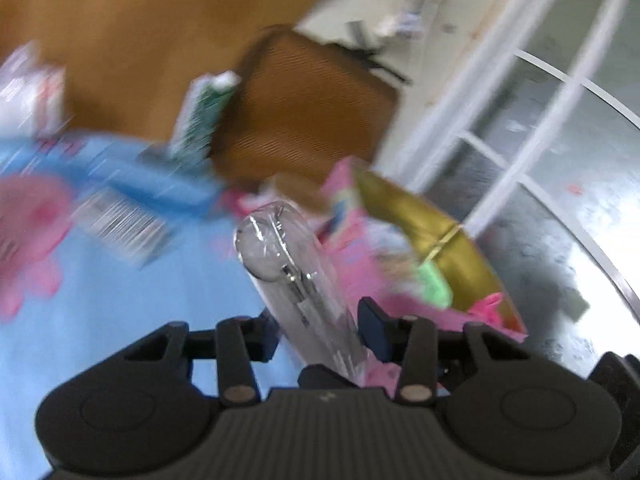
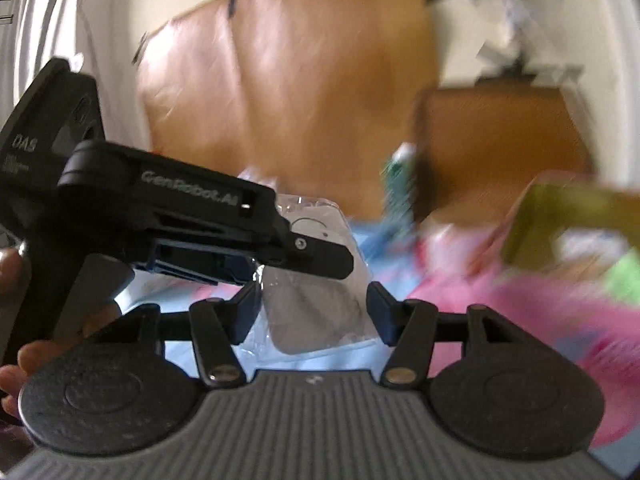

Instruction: Organize soft objects

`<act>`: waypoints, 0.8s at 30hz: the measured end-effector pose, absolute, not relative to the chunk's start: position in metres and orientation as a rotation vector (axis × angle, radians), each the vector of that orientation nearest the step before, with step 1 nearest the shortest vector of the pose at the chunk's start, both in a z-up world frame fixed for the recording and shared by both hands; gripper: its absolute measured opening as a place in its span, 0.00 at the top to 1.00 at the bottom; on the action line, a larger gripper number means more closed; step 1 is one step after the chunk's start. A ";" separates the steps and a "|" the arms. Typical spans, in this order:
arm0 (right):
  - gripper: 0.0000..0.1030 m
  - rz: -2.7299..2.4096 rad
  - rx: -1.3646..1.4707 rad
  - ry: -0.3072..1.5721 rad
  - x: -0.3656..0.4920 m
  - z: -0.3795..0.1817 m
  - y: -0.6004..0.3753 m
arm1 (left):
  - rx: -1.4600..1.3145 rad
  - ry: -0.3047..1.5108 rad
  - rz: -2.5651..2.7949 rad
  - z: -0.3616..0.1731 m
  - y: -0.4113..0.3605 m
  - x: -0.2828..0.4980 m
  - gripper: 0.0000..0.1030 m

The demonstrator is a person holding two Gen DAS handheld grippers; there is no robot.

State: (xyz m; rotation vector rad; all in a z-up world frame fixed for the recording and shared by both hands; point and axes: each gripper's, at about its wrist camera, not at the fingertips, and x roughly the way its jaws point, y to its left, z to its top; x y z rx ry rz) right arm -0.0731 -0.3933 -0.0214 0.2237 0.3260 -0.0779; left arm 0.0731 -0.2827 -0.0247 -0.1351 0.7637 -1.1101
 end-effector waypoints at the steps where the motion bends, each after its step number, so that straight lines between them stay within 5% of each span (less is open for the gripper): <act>1: 0.41 -0.120 0.201 0.294 -0.079 -0.015 -0.401 | -0.117 0.744 -1.132 -0.017 -0.296 0.070 0.61; 6: 0.41 -0.298 0.167 0.223 -0.100 -0.005 -0.448 | -0.039 0.688 -1.257 0.006 -0.375 0.057 0.59; 8: 0.39 -0.406 0.128 0.233 -0.100 -0.010 -0.465 | 0.011 0.660 -1.254 0.003 -0.403 0.049 0.47; 11: 0.34 -0.688 -0.008 0.330 -0.089 -0.033 -0.489 | 0.096 0.622 -1.201 -0.005 -0.427 0.036 0.46; 24: 0.33 -0.603 0.111 0.227 -0.105 -0.035 -0.471 | 0.093 0.610 -1.029 -0.043 -0.331 0.056 0.42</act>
